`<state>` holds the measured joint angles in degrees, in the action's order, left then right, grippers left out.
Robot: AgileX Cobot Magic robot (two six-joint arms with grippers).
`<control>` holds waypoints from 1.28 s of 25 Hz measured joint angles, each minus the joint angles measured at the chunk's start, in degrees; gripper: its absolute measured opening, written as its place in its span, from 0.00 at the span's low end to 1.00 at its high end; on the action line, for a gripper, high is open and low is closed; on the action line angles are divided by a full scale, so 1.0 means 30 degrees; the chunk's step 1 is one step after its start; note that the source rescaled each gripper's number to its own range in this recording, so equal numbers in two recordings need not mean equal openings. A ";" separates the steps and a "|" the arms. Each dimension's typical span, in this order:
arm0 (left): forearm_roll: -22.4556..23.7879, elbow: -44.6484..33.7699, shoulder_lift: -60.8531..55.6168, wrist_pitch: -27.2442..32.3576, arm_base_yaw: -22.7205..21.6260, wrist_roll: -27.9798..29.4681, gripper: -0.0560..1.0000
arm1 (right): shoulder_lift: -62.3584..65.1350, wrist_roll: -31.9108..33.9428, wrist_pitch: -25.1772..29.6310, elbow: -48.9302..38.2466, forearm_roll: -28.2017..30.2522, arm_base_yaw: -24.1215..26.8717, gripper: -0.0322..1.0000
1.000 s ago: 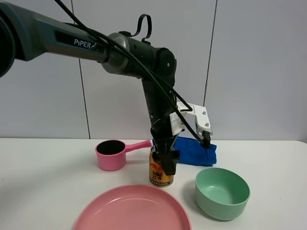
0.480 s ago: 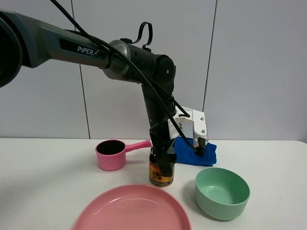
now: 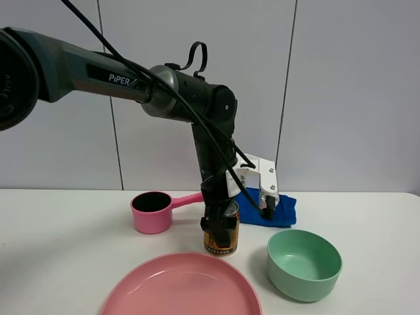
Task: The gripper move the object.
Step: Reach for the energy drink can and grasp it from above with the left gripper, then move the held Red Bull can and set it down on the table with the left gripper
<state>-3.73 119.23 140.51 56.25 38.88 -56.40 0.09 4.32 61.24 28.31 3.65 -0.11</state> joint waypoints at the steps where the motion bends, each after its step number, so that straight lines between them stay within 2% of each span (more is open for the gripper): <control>1: 0.0000 0.0000 0.0068 0.0000 0.0000 0.0000 1.00 | 0.0000 0.0000 0.0000 0.0000 0.0000 0.0000 1.00; 7: -0.0060 0.0000 0.0358 0.0000 0.0000 0.0000 1.00 | 0.0000 0.0000 0.0000 0.0000 0.0000 0.0000 1.00; 9: -0.0060 -0.0019 0.0358 0.0000 0.0000 0.0000 0.93 | 0.0000 0.0000 0.0000 0.0000 0.0000 0.0000 1.00; 15: -0.0060 -0.0019 0.0358 0.0000 0.0000 -0.0054 0.54 | 0.0000 0.0000 0.0000 0.0000 0.0000 0.0000 1.00; 18: -0.0060 -0.0019 0.0358 0.0289 0.0000 -0.0157 0.29 | 0.0000 0.0000 0.0000 0.0000 0.0000 0.0000 1.00; 19: -0.0042 -0.0019 0.0358 0.0338 0.0000 -0.0249 0.16 | 0.0000 0.0000 0.0000 0.0000 0.0000 0.0000 1.00; 20: -0.0042 -0.0019 0.0358 0.0443 0.0000 -0.0293 0.11 | 0.0000 0.0000 0.0000 0.0000 0.0000 0.0000 1.00; 26: -0.0044 0.0051 0.0358 0.0732 0.0058 -0.0409 0.11 | 0.0000 0.0000 0.0000 0.0000 0.0000 0.0000 1.00; 29: -0.0005 0.0362 0.0358 0.1039 0.0203 -0.0409 0.06 | 0.0000 0.0000 0.0000 0.0000 0.0000 0.0000 1.00; 32: -0.0075 0.1297 0.0366 0.1588 0.0432 -0.0409 0.06 | 0.0000 0.0000 0.0000 0.0000 0.0000 0.0000 1.00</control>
<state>-3.96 123.12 141.61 61.01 40.18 -57.63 0.09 4.32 61.24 28.31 3.65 -0.11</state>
